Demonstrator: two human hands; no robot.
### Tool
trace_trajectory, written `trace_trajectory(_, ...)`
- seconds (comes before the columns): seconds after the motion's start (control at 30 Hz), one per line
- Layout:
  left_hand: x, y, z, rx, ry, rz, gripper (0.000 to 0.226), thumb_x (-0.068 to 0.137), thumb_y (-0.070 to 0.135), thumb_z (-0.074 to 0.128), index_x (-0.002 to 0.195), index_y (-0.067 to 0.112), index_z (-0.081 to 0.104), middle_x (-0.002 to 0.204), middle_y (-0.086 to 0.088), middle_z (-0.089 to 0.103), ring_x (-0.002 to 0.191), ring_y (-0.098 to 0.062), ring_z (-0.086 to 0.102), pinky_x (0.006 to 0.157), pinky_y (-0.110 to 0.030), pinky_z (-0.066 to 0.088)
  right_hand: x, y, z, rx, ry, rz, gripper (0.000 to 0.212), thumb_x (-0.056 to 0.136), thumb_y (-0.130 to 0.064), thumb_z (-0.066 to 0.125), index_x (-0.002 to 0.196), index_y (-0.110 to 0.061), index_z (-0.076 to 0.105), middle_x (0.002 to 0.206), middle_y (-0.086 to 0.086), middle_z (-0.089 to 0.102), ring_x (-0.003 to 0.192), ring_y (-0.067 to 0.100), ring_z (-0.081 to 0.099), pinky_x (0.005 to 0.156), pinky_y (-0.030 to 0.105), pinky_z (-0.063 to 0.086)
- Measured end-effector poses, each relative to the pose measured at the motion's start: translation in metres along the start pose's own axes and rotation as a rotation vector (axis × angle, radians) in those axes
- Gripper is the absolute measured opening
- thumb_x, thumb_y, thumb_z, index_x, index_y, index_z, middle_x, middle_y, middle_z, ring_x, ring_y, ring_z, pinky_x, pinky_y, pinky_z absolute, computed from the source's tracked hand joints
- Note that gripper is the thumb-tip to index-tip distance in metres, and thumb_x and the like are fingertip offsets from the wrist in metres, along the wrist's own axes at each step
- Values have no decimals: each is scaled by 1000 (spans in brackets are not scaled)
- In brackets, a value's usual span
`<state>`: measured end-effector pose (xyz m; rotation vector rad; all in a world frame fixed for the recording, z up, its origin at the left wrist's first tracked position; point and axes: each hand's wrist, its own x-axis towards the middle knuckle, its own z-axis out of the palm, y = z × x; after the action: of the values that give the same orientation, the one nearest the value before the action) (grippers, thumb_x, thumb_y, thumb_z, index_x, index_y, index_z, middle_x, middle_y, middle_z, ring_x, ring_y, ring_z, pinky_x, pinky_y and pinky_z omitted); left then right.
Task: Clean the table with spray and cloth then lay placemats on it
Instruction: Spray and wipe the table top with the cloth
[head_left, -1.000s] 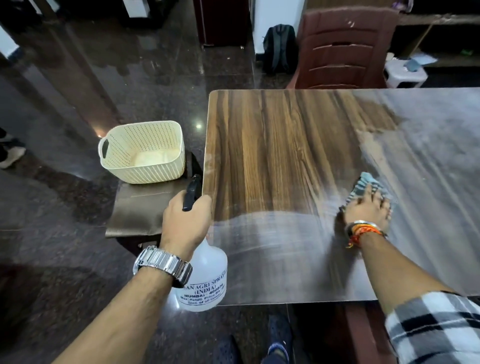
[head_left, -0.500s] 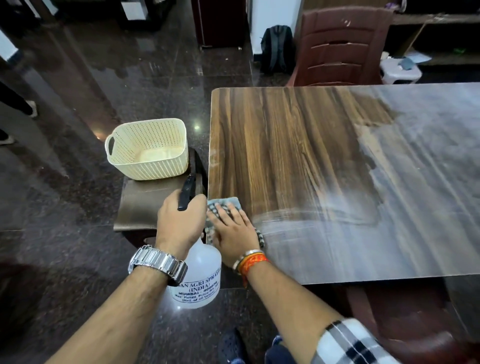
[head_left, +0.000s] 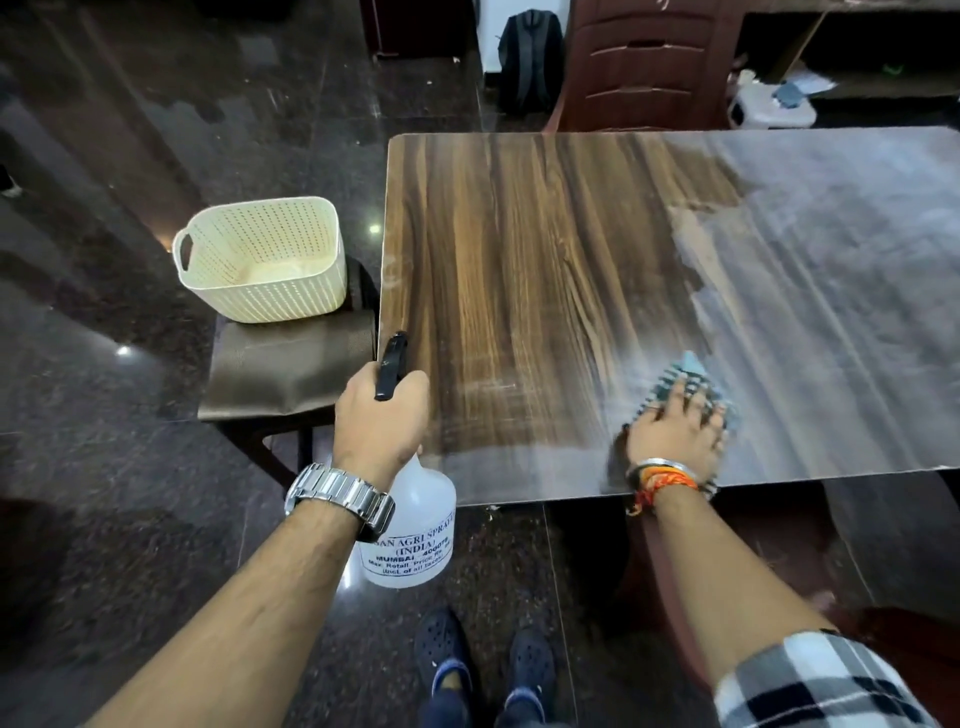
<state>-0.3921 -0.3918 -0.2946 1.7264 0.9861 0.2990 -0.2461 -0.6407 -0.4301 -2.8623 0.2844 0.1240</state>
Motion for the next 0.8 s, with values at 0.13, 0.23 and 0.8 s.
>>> trace_trajectory(0.13, -10, -6, -7, -28, 41, -65, 12, 69, 24, 52, 64, 16, 45, 58, 3, 44, 59, -26, 48, 61, -42, 46, -72, -77, 26, -55, -104, -388, 63, 88, -40, 40, 148, -25, 29, 154, 8, 31, 142, 34, 24, 115, 49, 14)
trace_trajectory(0.23, -19, -6, -14, -12, 91, -15, 18, 76, 20, 54, 62, 16, 44, 56, 2, 46, 59, -26, 46, 60, -36, 39, -149, -137, 45, -18, -197, -734, 56, 76, -41, 49, 130, -27, 57, 137, 4, 56, 127, 29, 50, 103, 49, 40)
trace_trajectory(0.8, -38, 4, 4, -29, 122, -77, 16, 81, 17, 54, 69, 14, 44, 60, 3, 40, 51, -20, 39, 53, -32, 45, -28, 37, 3, -3, -12, -213, 58, 93, -38, 30, 149, -26, 26, 155, 5, 29, 143, 31, 20, 116, 48, 17)
